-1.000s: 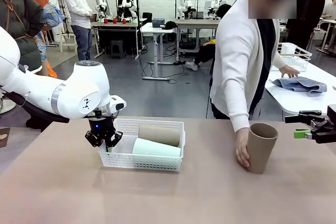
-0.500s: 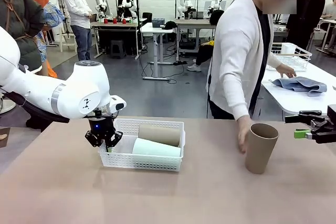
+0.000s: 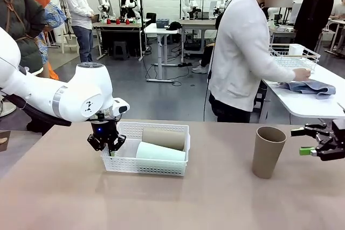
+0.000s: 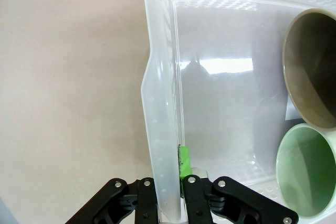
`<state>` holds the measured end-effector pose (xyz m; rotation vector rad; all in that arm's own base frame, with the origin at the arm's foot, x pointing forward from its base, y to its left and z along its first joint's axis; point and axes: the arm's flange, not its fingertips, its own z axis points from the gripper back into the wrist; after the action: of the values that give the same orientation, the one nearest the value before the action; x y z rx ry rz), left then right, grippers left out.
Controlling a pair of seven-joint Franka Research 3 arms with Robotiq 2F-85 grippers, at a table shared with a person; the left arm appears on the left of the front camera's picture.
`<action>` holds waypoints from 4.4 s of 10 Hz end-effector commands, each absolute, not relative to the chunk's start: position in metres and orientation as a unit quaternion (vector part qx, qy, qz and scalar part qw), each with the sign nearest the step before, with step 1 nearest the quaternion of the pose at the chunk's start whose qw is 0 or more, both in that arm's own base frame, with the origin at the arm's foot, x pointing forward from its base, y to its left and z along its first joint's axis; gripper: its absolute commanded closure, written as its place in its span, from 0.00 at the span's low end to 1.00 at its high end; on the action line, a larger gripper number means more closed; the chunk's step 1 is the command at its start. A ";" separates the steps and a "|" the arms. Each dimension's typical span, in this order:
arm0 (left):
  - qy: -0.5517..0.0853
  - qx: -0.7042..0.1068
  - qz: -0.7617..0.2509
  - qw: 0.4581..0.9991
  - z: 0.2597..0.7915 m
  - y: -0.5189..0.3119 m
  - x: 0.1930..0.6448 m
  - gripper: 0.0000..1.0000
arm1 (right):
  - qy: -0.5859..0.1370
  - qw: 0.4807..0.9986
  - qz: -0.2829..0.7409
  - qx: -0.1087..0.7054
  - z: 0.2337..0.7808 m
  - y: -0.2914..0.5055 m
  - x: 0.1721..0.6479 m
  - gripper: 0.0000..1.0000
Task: Clean and organize the cups into the basket.
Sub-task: Pick up the Reusable plastic cup from the right side of the table and stack it inside the Organizing basket in the center of the table.
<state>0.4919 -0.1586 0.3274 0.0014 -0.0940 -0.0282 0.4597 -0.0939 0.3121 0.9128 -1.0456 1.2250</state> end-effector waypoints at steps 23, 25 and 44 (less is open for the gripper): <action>-0.045 0.002 -0.015 0.999 0.325 -0.159 0.491 1.00 | -0.338 0.523 0.596 0.507 0.242 -0.007 0.519 0.57; -0.045 0.002 -0.015 0.999 0.325 -0.159 0.491 1.00 | -0.340 0.522 0.595 0.507 0.241 -0.008 0.517 0.63; -0.045 0.002 -0.015 0.999 0.325 -0.159 0.491 1.00 | -0.355 0.630 0.541 0.430 0.500 0.027 0.431 0.17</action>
<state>0.4919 -0.1586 0.3271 0.0015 -0.0934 -0.0282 0.4278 0.0052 0.4871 1.0385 -0.8770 1.1806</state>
